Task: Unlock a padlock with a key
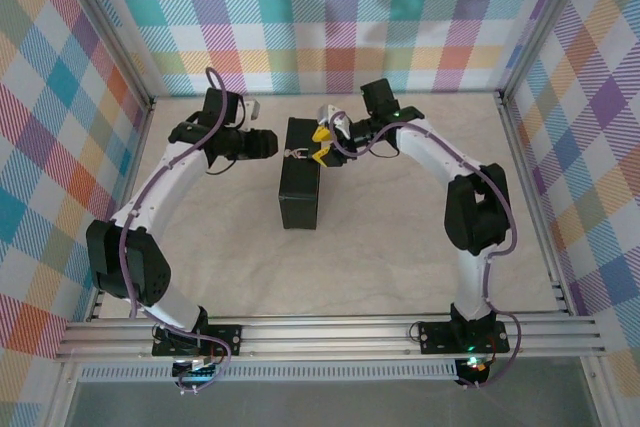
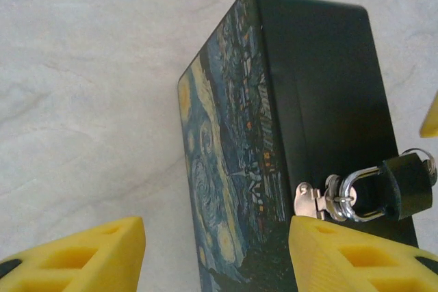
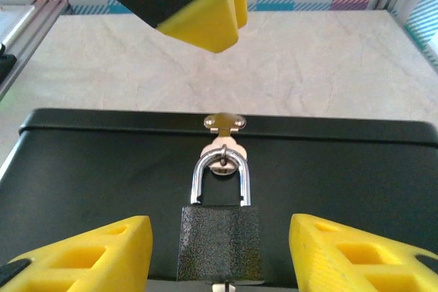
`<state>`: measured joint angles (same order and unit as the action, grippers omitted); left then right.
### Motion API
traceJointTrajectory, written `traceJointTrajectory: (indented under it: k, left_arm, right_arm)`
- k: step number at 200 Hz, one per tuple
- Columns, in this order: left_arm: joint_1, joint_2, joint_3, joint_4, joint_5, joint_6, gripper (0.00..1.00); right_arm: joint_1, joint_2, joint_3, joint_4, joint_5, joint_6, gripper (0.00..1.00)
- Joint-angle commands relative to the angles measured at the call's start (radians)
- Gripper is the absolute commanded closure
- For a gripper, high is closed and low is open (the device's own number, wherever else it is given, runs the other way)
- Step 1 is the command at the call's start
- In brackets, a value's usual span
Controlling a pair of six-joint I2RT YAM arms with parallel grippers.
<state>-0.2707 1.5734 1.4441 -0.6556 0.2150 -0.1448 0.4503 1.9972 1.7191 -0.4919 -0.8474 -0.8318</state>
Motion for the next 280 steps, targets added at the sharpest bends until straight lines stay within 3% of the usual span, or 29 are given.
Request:
traceJointTrajectory:
  k: [1, 32, 72, 98, 131, 148, 187, 218, 245, 280]
  left_arm:
    - [-0.013, -0.039, -0.02, -0.012, -0.02, -0.033, 0.43]
    - [-0.026, -0.037, -0.027, -0.01, -0.021, -0.029, 0.43]
    - [-0.033, -0.046, -0.025, -0.026, -0.038, -0.015, 0.44]
    - [-0.038, -0.048, -0.026, -0.046, -0.052, -0.007, 0.44]
    - [-0.048, -0.064, -0.051, -0.056, -0.054, -0.014, 0.44]
    - [-0.055, -0.068, -0.068, -0.053, -0.034, -0.03, 0.44]
    - [-0.07, -0.079, -0.127, -0.036, 0.06, -0.072, 0.45]
    - [-0.079, -0.101, -0.171, -0.018, 0.095, -0.095, 0.46]
    - [-0.079, -0.105, -0.19, -0.006, 0.145, -0.095, 0.48]
    - [-0.084, -0.086, -0.197, 0.02, 0.206, -0.09, 0.5]
  right_arm:
    - [0.01, 0.03, 0.034, -0.057, 0.009, -0.07, 0.44]
    - [0.01, 0.059, 0.05, -0.058, 0.023, -0.055, 0.45]
    - [0.01, 0.066, 0.071, -0.096, 0.029, -0.035, 0.68]
    - [0.01, 0.067, 0.115, -0.14, 0.025, 0.045, 0.78]
    - [-0.001, 0.069, 0.18, -0.181, -0.007, 0.29, 0.82]
    - [-0.001, 0.046, 0.149, -0.115, -0.021, 0.481, 0.86]
    - [-0.001, -0.042, -0.051, 0.241, 0.014, 1.018, 0.91]
    - [0.011, -0.098, -0.205, 0.511, 0.111, 1.336, 0.91]
    - [0.055, -0.13, -0.239, 0.579, 0.218, 1.435, 0.92]
    - [0.149, -0.148, -0.167, 0.421, 0.395, 1.327, 0.91]
